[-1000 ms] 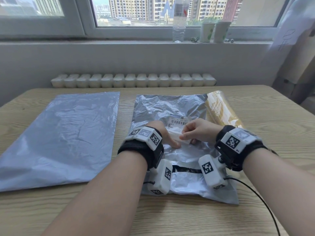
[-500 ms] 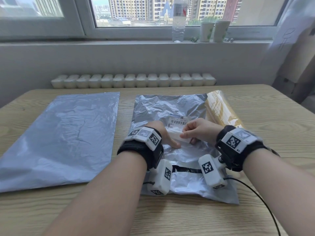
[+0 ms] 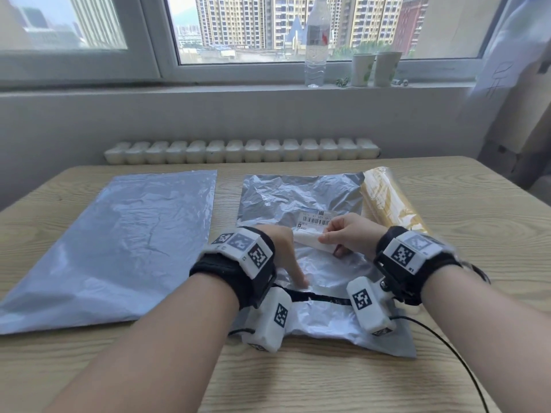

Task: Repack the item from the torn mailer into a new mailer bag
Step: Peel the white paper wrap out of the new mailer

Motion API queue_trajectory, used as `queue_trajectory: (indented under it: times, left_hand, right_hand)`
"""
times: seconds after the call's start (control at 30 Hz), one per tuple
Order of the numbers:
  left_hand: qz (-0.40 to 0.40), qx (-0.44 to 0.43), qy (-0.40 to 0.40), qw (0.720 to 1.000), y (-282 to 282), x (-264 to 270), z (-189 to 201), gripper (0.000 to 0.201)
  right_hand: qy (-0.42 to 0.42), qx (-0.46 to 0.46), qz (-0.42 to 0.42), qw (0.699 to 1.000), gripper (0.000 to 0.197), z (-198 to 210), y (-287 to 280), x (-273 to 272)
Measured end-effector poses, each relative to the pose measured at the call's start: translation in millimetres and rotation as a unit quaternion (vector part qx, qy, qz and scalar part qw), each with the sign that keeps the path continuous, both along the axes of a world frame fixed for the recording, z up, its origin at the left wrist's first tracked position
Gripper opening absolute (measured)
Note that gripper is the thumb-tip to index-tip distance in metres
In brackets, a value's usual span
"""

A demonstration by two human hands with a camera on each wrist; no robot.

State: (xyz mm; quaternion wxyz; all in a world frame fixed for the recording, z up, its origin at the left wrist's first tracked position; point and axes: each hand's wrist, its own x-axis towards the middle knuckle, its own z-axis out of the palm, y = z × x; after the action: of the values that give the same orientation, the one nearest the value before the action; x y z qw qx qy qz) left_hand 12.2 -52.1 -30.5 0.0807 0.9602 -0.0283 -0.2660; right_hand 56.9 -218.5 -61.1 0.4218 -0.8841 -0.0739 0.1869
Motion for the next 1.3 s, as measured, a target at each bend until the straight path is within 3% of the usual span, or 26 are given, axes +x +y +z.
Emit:
queue_trajectory:
  times: [0.1, 0.23, 0.47, 0.8, 0.93, 1.03, 1.13, 1.3]
  left_hand:
    - [-0.04, 0.018, -0.064, 0.997, -5, -11, -3, 0.042]
    - [-0.069, -0.006, -0.106, 0.992, -7, -15, -5, 0.015]
    - [-0.129, 0.023, 0.039, 0.991, 10, -20, 21, 0.01]
    - [-0.099, -0.021, 0.185, 0.978, 20, -17, 64, 0.016]
    - [-0.05, -0.001, 0.156, 0.986, 15, -20, 52, 0.004]
    - [0.01, -0.043, 0.076, 0.996, 6, -18, 30, 0.025]
    - [0.095, -0.125, -0.048, 0.987, -7, -11, 15, 0.022]
    - [0.13, -0.139, -0.084, 0.978, -16, -6, -6, 0.032]
  right_hand:
    - [-0.013, -0.023, 0.006, 1.0, 0.015, 4, 5, -5]
    - [-0.021, -0.028, 0.008, 0.999, 0.018, 11, 7, -10]
    - [0.042, -0.084, 0.109, 0.99, 0.014, 43, 17, -33]
    - [0.078, 0.018, 0.138, 0.987, 0.009, 80, 14, -39]
    - [0.039, -0.07, 0.099, 0.992, 0.007, 58, 14, -34]
    - [-0.021, -0.135, 0.077, 0.988, 0.017, 37, 13, -34]
    - [-0.033, -0.118, 0.054, 0.991, 0.019, 27, 11, -35]
    - [-0.05, -0.108, 0.034, 0.992, 0.019, 19, 10, -30]
